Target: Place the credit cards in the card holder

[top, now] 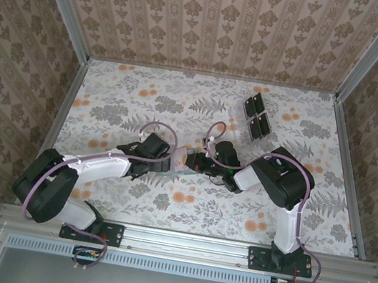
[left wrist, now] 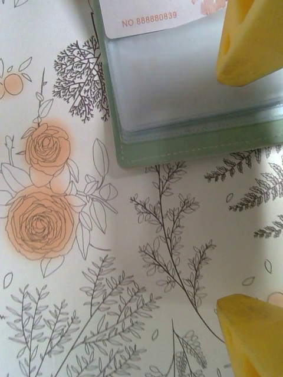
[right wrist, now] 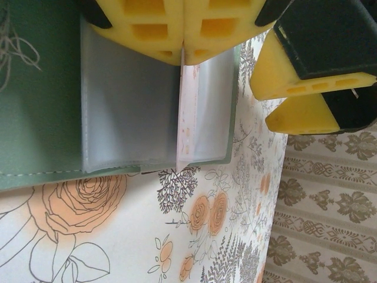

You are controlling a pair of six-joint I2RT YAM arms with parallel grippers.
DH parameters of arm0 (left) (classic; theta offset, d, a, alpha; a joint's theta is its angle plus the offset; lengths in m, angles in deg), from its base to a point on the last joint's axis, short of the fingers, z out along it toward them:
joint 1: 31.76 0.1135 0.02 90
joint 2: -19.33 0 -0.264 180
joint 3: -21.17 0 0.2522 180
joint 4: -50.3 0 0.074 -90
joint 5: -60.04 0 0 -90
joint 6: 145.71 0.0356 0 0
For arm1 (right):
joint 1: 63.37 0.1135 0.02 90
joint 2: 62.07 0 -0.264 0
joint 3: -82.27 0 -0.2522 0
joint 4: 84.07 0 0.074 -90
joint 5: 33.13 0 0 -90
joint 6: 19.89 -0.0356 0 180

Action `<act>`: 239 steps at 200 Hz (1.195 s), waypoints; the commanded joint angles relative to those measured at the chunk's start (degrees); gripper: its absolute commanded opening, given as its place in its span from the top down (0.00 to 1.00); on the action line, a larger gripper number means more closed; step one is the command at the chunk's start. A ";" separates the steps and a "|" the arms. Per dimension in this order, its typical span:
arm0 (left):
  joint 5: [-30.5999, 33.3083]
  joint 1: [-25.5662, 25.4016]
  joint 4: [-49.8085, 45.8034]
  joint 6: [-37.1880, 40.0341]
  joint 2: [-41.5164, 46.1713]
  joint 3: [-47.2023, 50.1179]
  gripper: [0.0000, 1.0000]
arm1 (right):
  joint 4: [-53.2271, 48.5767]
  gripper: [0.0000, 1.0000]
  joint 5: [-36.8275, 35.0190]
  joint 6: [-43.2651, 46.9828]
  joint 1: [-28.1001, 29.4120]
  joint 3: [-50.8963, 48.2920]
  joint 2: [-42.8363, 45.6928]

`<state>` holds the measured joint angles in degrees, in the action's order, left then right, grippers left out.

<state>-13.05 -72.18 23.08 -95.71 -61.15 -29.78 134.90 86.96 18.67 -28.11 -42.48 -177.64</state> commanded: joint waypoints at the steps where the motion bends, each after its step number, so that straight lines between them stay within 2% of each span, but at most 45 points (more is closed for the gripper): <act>1: -0.61 -0.16 0.88 1.45 -1.84 -1.39 0.00 | -1.93 1.00 -0.26 -0.23 -0.02 -1.24 -1.72; 90: 0.85 -1.26 0.41 -1.59 -4.24 1.24 0.00 | -2.10 1.00 -1.33 -2.78 -0.11 -3.35 -1.06; 168: 1.37 -1.59 0.09 -2.44 -4.83 1.91 0.00 | -7.37 1.00 -1.85 -6.07 -0.18 -2.75 -0.67; 239: 1.75 -1.67 -0.17 -3.33 -4.84 2.87 0.00 | -4.16 1.00 -3.05 -8.53 -0.37 -4.93 -0.37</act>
<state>-12.57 -73.69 25.73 -98.01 -64.72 -28.93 136.54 86.61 11.15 -28.26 -44.35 -177.50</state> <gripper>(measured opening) 0.997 0.058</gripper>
